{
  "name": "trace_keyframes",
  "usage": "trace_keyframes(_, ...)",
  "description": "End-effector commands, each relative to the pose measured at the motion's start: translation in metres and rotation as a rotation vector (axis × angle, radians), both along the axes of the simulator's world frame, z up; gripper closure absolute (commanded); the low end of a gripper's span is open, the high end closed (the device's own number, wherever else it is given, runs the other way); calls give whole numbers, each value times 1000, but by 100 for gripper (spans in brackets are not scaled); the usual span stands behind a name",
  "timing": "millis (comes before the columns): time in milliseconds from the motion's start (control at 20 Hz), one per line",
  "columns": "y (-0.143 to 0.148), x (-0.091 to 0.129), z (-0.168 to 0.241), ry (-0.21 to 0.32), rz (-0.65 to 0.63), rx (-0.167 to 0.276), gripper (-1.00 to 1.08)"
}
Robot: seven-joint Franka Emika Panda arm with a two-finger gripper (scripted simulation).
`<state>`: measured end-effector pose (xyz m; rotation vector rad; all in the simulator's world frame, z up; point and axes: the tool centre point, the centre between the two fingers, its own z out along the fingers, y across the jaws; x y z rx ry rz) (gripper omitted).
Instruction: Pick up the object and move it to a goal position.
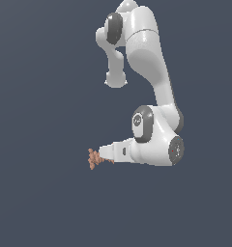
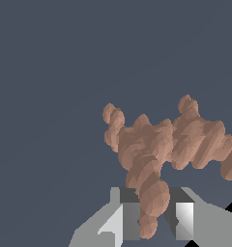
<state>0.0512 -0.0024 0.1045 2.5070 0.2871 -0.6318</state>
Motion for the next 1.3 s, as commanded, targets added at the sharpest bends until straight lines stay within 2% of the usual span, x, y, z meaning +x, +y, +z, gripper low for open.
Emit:
trace_keyframes(0,0,-4,0,0,0,0,108)
trace_keyframes(550,3,-42,2,0,0,1,108)
trace_keyframes(1250,9,-115,6,0,0,1,108)
